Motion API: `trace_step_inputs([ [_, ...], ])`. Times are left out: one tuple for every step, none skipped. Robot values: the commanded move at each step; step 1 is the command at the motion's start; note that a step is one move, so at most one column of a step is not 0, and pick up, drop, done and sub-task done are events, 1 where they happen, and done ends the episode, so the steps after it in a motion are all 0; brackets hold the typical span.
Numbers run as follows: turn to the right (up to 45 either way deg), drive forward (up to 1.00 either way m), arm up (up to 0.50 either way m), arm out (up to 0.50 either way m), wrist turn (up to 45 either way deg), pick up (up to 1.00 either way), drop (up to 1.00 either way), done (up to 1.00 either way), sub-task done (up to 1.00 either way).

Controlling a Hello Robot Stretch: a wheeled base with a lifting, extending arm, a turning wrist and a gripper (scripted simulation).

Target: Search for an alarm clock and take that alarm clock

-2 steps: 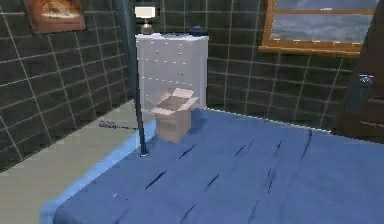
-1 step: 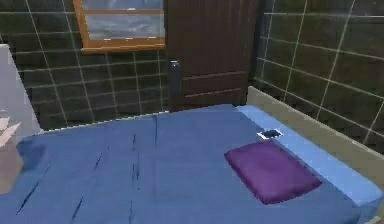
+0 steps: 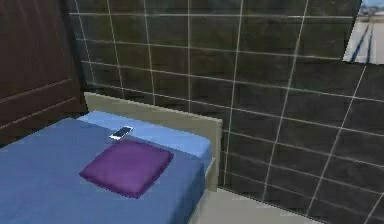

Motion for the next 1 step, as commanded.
trace_step_inputs([
  [30.0, 0.0, 0.0, 0.0, 0.0, 0.0, 0.0, 0.0, 0.0],
])
